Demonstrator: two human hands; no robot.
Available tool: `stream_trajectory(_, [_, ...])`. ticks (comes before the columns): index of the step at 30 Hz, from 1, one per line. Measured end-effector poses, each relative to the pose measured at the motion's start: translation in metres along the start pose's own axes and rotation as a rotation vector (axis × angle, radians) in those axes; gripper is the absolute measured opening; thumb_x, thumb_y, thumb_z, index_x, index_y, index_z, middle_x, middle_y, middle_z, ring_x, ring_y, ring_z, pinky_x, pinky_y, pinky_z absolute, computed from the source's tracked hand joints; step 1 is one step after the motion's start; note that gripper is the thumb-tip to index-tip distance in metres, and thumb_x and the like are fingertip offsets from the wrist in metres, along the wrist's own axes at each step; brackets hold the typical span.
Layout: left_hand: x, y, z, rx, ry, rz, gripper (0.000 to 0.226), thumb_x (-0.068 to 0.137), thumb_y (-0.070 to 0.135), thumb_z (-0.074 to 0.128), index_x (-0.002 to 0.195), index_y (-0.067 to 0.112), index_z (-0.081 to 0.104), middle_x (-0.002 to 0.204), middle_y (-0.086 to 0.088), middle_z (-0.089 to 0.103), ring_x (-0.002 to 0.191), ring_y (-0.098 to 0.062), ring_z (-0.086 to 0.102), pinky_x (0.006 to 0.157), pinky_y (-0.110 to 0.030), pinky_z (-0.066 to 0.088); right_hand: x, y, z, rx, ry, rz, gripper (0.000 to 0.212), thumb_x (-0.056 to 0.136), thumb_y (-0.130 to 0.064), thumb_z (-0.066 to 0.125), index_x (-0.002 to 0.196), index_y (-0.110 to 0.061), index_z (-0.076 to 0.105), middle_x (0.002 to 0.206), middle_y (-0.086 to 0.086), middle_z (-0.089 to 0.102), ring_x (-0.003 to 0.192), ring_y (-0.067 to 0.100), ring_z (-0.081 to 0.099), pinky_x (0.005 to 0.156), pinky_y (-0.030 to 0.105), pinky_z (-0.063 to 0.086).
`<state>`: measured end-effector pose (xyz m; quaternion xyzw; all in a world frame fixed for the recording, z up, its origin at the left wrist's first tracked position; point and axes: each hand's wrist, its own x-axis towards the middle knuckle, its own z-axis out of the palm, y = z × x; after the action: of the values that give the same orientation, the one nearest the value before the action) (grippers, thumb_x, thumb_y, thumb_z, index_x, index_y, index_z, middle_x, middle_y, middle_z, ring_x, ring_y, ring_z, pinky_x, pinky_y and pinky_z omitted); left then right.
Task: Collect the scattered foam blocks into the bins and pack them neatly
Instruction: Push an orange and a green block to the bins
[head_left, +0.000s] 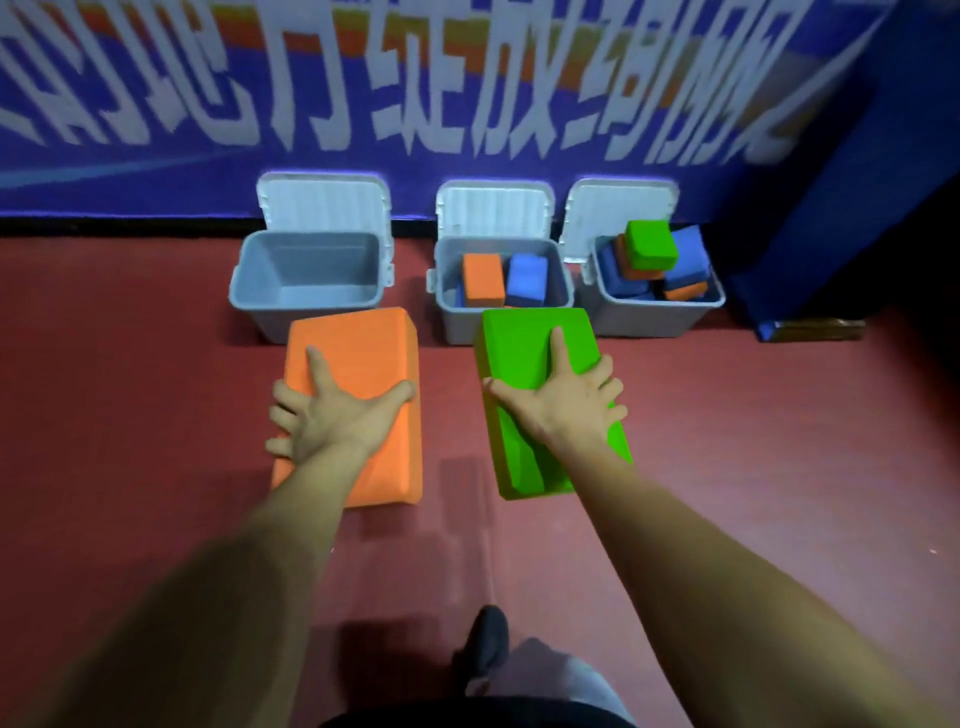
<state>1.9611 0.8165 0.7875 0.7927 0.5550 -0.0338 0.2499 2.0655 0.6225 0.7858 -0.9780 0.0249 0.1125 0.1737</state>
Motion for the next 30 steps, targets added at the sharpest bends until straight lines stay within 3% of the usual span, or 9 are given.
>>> stream_trajectory(4, [0.001,0.099,0.029,0.070,-0.034,0.130,0.133,0.047,0.092,0.064,0.157,0.044,0.006,0.157,-0.015,0.018,0.138,-0.036,0.026,0.107,-0.057,0.024,0.070,0.034,-0.032,0.044,-0.014,0.093,0.120,0.057,-0.097,0.055,0.157,-0.052,0.006,0.163,0.027,0.007,0.144,0.049,0.020,0.114,0.064,0.018])
stream_trajectory(12, [0.060,0.222,0.072,0.148,-0.049,0.221,0.135,0.047,0.095,0.061,0.157,0.043,0.003,0.158,-0.015,0.013,0.140,-0.036,0.022,0.108,-0.057,0.024,0.197,0.030,-0.047,0.077,-0.026,0.166,0.121,0.057,-0.098,0.054,0.157,-0.051,0.005,0.162,0.027,0.008,0.142,0.048,0.022,0.112,0.064,0.020])
stream_trajectory(20, [0.185,0.369,0.122,0.129,-0.112,0.230,0.133,0.048,0.094,0.062,0.157,0.044,0.002,0.156,-0.016,0.017,0.139,-0.035,0.024,0.105,-0.054,0.027,0.368,-0.016,-0.042,0.023,-0.068,0.252,0.122,0.057,-0.098,0.052,0.158,-0.050,0.003,0.163,0.027,0.006,0.143,0.049,0.020,0.113,0.065,0.019])
stream_trajectory(30, [0.315,0.509,0.170,0.149,-0.146,0.182,0.135,0.047,0.094,0.062,0.156,0.045,0.000,0.156,-0.015,0.014,0.141,-0.035,0.022,0.108,-0.058,0.026,0.564,-0.088,-0.025,-0.018,-0.099,0.214,0.124,0.053,-0.099,0.052,0.157,-0.051,0.004,0.162,0.025,0.006,0.140,0.047,0.023,0.111,0.062,0.022])
